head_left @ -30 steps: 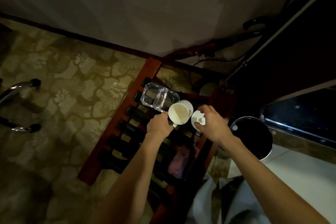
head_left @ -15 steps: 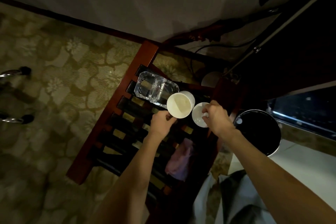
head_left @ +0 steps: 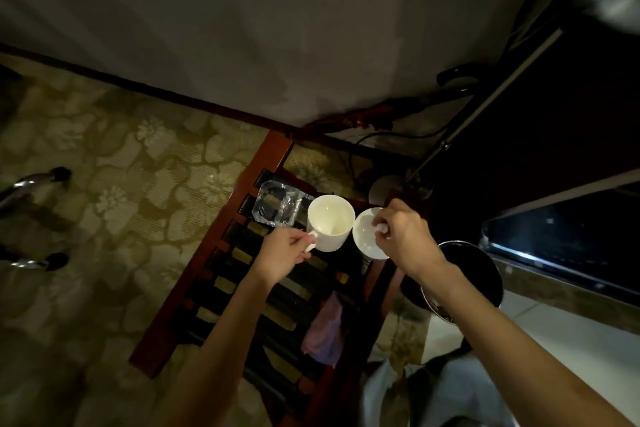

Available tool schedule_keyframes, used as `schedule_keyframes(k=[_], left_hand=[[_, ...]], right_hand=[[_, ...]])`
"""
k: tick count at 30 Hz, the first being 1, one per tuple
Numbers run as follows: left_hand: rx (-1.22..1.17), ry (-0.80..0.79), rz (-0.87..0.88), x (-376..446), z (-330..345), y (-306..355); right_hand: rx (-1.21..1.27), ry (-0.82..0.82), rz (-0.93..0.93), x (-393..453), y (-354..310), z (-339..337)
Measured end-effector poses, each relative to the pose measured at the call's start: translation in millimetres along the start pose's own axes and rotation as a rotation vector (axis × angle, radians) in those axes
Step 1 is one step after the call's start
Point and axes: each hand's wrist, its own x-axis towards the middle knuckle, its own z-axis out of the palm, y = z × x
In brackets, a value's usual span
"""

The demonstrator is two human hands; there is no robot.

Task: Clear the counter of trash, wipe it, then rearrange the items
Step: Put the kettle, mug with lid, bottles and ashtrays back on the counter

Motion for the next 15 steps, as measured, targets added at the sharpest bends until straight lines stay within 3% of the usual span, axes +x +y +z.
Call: schedule_keyframes(k=[15], left_hand=[[-0.011, 0.150, 0.460, -187, -92, 244]], right_hand=[[0.041, 0.358, -0.455, -109, -122, -279]])
